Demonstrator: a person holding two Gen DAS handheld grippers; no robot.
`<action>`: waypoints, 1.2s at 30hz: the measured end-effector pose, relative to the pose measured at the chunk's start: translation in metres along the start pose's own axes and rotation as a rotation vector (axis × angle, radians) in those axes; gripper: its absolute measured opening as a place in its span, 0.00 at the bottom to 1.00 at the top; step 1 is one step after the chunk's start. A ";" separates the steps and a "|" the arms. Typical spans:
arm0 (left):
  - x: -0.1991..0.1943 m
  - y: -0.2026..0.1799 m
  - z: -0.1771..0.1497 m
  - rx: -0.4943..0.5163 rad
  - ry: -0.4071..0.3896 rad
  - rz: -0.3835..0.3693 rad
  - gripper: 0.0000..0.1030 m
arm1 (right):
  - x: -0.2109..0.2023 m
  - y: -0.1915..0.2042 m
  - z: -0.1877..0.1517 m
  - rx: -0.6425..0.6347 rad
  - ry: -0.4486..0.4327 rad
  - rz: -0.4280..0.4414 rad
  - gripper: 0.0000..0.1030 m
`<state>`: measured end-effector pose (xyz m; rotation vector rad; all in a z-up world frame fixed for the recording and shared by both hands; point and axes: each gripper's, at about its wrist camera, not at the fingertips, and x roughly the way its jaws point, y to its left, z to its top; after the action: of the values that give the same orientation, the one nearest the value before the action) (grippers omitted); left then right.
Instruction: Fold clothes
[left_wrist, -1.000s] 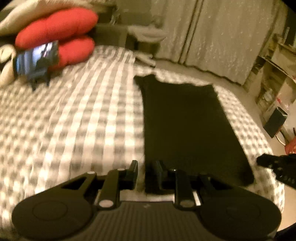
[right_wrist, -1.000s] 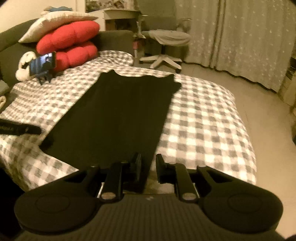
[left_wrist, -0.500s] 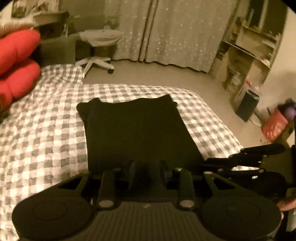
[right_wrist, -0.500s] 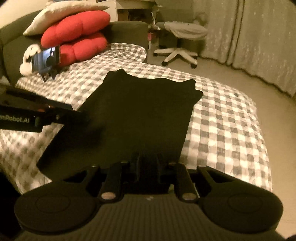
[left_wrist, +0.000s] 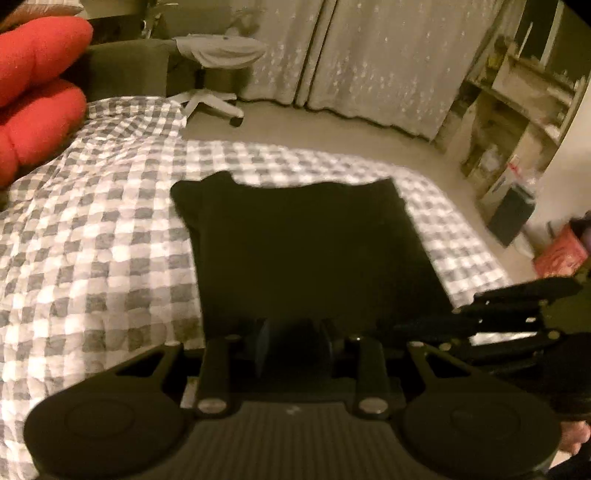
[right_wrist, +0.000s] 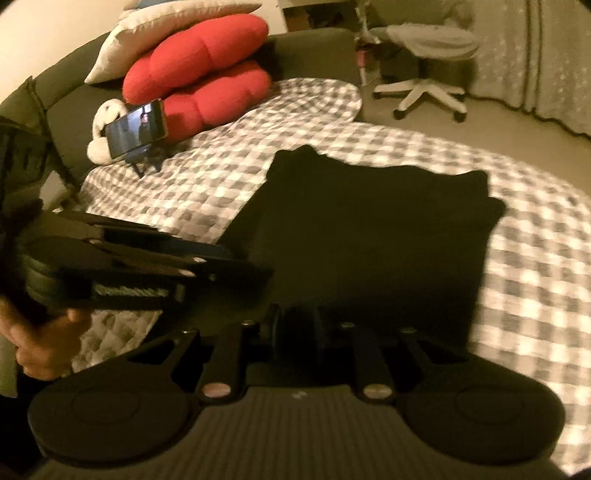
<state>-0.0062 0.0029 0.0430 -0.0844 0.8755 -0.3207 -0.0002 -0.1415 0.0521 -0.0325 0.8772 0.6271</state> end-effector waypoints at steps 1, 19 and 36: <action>0.003 0.003 -0.002 -0.010 0.019 0.012 0.30 | 0.003 0.000 0.000 -0.006 0.010 0.002 0.21; -0.002 0.031 -0.011 -0.048 0.030 0.044 0.21 | -0.026 -0.072 -0.022 0.179 0.031 -0.090 0.16; -0.007 0.006 -0.008 -0.019 -0.017 -0.002 0.26 | -0.038 -0.045 -0.019 0.078 -0.043 -0.198 0.28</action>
<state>-0.0147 0.0112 0.0420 -0.1059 0.8622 -0.3133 -0.0077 -0.2031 0.0572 -0.0348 0.8439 0.4064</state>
